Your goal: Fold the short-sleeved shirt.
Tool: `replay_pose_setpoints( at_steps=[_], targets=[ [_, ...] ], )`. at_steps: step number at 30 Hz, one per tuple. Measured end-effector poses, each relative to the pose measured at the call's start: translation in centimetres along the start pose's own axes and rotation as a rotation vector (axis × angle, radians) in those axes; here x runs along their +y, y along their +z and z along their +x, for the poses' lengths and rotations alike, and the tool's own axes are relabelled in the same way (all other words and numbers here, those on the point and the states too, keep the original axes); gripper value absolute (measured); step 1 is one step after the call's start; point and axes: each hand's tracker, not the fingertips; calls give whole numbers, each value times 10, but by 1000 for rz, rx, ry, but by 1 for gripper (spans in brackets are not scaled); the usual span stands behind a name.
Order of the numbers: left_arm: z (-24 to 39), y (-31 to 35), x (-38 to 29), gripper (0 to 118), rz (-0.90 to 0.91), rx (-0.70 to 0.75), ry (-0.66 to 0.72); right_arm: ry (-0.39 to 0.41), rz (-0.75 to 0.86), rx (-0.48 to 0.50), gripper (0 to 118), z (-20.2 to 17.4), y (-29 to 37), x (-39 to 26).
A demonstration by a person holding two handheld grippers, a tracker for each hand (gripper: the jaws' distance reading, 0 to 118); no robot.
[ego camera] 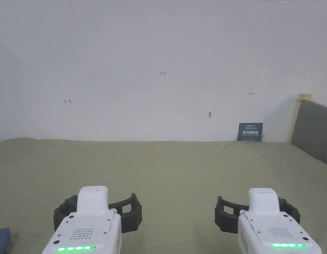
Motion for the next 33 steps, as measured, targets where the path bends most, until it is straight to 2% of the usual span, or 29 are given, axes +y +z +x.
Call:
replay_pose_setpoints(
  at_steps=[1, 6, 14, 18, 24, 33],
  targets=[
    [0, 0, 0, 118, -2, 1, 1, 24, -3, -12, 118, -2, 0, 0],
    [-1, -1, 3, 118, -8, -3, 5, 26, 4, 57, 118, -3, 1, -2],
    [-2, 0, 1, 118, -4, 2, -9, -59, 3, 57, 118, 1, 1, -2],
    [-2, -1, 1, 118, -14, 8, -3, -65, -17, 25, 118, 2, -2, -1],
    [-2, -1, 3, 118, -12, 7, 10, -91, -26, 77, 118, 7, -1, 3],
    [-1, 0, 13, 118, 0, 5, -3, -144, -17, 61, 118, 16, -1, 13]
  ],
)
